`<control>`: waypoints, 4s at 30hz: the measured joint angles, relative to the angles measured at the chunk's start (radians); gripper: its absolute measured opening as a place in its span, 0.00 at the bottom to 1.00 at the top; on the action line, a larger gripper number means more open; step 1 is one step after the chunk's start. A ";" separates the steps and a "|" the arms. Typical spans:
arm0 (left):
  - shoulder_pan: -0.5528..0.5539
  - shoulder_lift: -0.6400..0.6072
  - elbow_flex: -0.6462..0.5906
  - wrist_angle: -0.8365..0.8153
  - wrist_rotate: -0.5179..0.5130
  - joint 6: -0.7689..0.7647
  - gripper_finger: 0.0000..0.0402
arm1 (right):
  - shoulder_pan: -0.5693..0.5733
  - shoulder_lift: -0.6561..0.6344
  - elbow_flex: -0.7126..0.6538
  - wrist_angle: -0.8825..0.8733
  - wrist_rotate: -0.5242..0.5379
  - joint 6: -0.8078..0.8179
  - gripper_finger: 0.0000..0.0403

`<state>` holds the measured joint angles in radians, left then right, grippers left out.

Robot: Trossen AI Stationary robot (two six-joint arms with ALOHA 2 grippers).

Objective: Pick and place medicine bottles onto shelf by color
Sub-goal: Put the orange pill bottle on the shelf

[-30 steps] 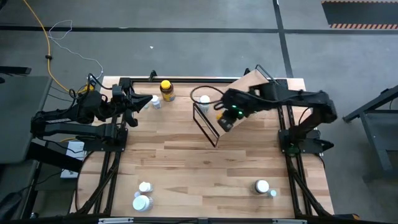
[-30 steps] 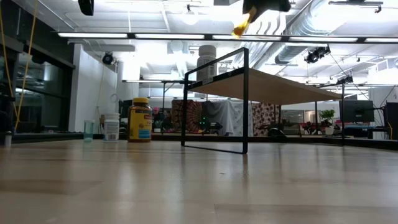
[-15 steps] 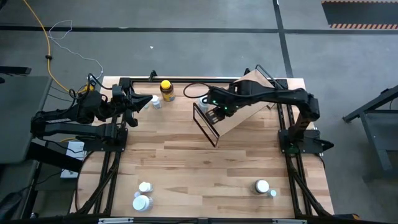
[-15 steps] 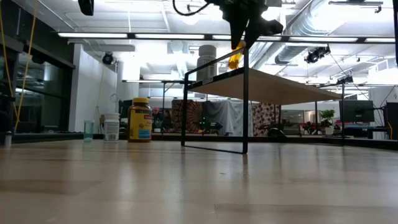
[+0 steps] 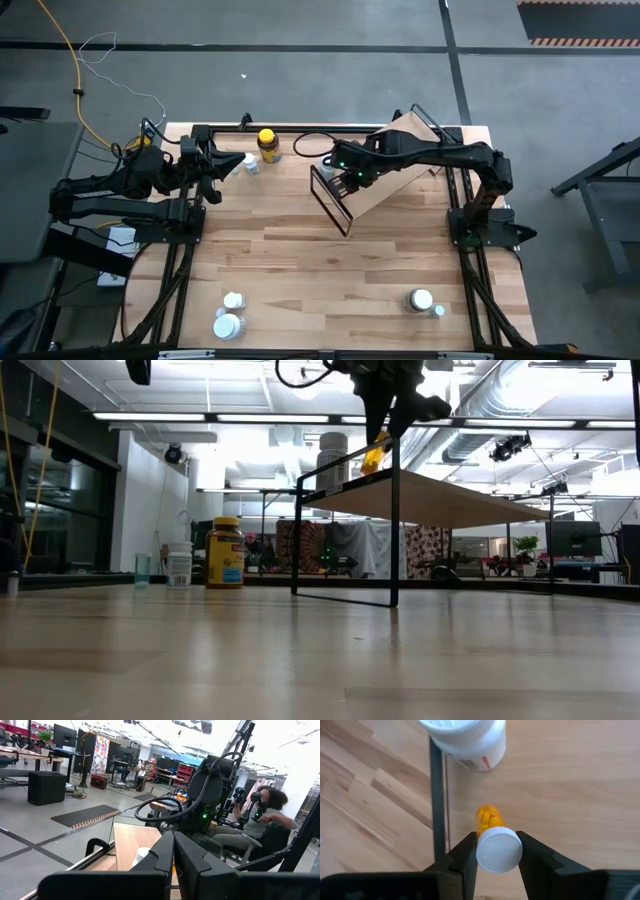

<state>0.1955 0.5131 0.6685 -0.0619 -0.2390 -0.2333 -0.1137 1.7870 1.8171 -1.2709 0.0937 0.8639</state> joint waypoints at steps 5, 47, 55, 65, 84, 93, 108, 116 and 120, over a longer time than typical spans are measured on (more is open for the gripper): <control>0.000 0.000 0.000 0.000 0.000 -0.001 0.01 | 0.000 0.000 -0.033 0.011 0.008 0.011 0.27; 0.000 0.000 0.000 0.000 0.000 0.000 0.01 | -0.011 -0.002 0.022 -0.023 -0.026 -0.051 0.48; 0.000 0.000 0.000 -0.001 0.000 0.000 0.01 | -0.011 -0.029 0.038 -0.053 0.042 -0.105 0.48; 0.000 0.000 0.000 -0.001 0.000 0.000 0.01 | -0.001 -0.132 -0.002 -0.126 0.110 -0.202 0.44; 0.000 0.000 0.000 -0.001 -0.034 0.001 0.01 | 0.003 -0.490 -0.849 0.815 0.054 -0.013 0.01; 0.000 0.000 0.000 -0.001 -0.034 0.001 0.01 | 0.014 -0.434 -0.875 0.936 0.050 0.020 0.00; 0.000 0.000 0.000 -0.001 -0.034 0.001 0.01 | 0.018 -0.433 -0.874 1.019 0.045 0.056 0.00; 0.000 0.000 0.000 -0.001 -0.034 0.001 0.01 | 0.018 -0.433 -0.874 1.022 0.031 0.042 0.00; 0.000 0.000 0.000 -0.001 -0.034 0.001 0.01 | 0.018 -0.490 -0.874 0.923 -0.002 -0.020 0.00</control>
<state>0.1955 0.5129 0.6685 -0.0628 -0.2733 -0.2325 -0.0959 1.2969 0.9428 -0.3478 0.0921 0.8440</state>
